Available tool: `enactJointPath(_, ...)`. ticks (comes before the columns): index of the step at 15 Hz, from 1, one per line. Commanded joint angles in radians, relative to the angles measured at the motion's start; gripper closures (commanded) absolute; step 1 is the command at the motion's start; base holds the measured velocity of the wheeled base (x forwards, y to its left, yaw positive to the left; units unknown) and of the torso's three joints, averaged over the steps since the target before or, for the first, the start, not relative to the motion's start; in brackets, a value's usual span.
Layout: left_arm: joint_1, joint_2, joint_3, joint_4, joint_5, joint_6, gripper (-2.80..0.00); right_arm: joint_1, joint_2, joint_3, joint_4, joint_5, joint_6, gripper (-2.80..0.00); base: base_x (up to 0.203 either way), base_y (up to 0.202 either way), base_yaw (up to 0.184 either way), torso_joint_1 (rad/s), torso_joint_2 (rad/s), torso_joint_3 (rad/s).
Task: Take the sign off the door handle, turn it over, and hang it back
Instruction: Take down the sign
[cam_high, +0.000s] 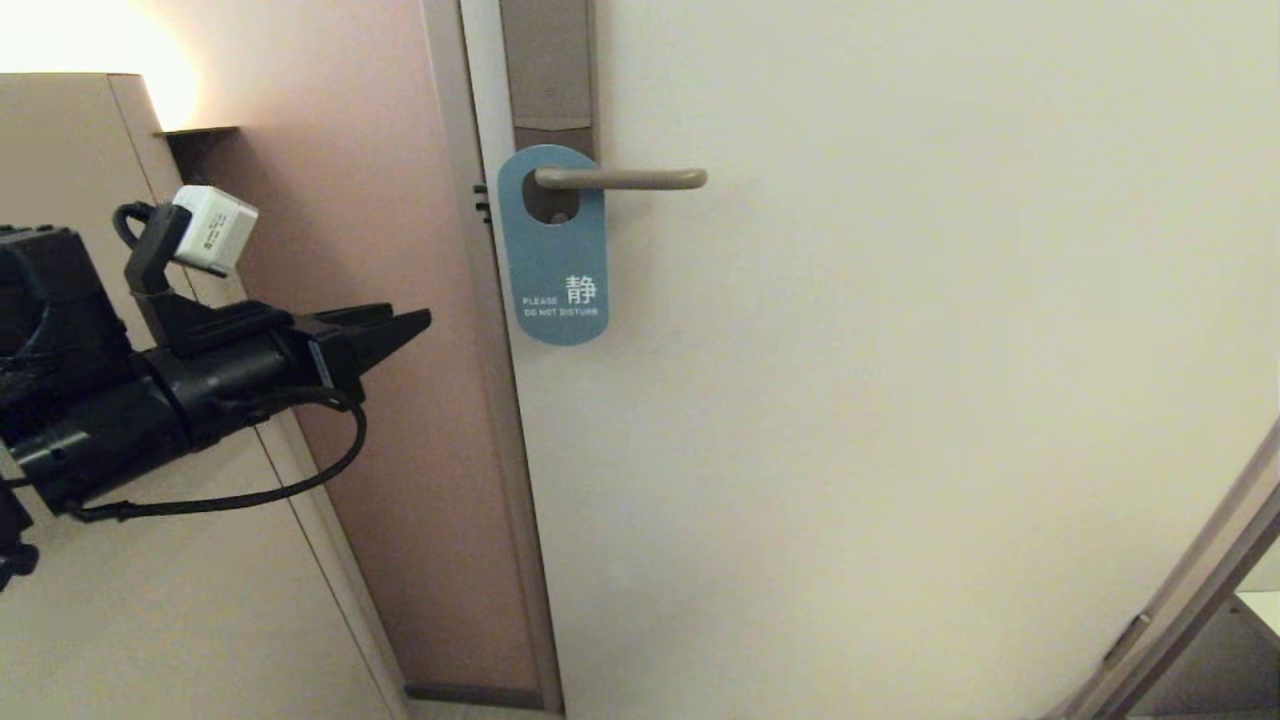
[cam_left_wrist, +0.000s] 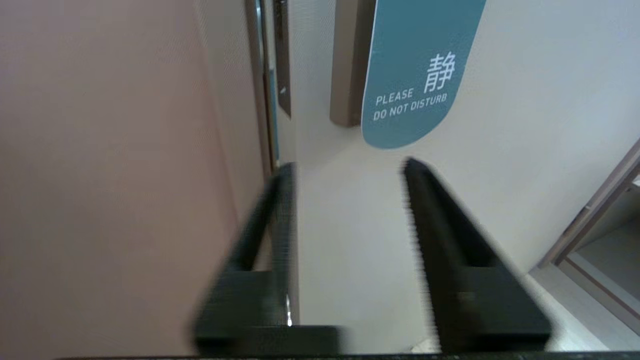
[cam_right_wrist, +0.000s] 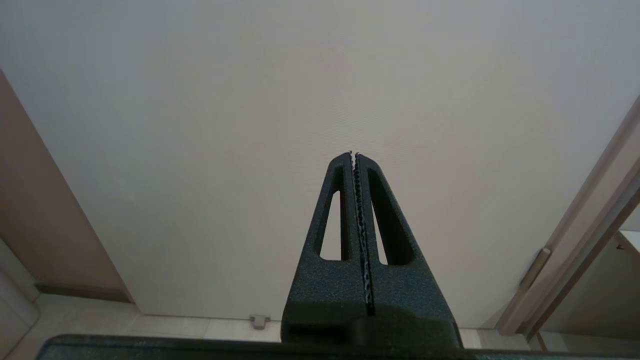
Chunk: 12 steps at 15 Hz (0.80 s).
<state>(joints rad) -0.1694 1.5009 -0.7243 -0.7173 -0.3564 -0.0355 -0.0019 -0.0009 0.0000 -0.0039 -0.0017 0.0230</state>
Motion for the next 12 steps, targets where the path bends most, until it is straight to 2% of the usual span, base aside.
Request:
enactJointPath(1, 0.0, 0.04, -0.013, -0.01, -0.006, -0.001, -2.8, 0.0, 0.001, 0.0, -0.001, 0.0, 0.0, 0.0, 0.0, 0.0, 0.0, 0.0, 0.0, 0.0)
enactJointPath(7, 0.0, 0.116, -0.075, -0.026, -0.052, -0.009, -2.8, 0.0, 0.001, 0.0, -0.001, 0.0, 0.0, 0.0, 0.0, 0.0, 0.0, 0.0, 0.0, 0.0)
enactJointPath(12, -0.021, 0.172, -0.091, -0.088, -0.153, -0.017, -2.8, 0.0, 0.001, 0.0, -0.001, 0.0, 0.0, 0.0, 0.0, 0.0, 0.0, 0.0, 0.0, 0.0)
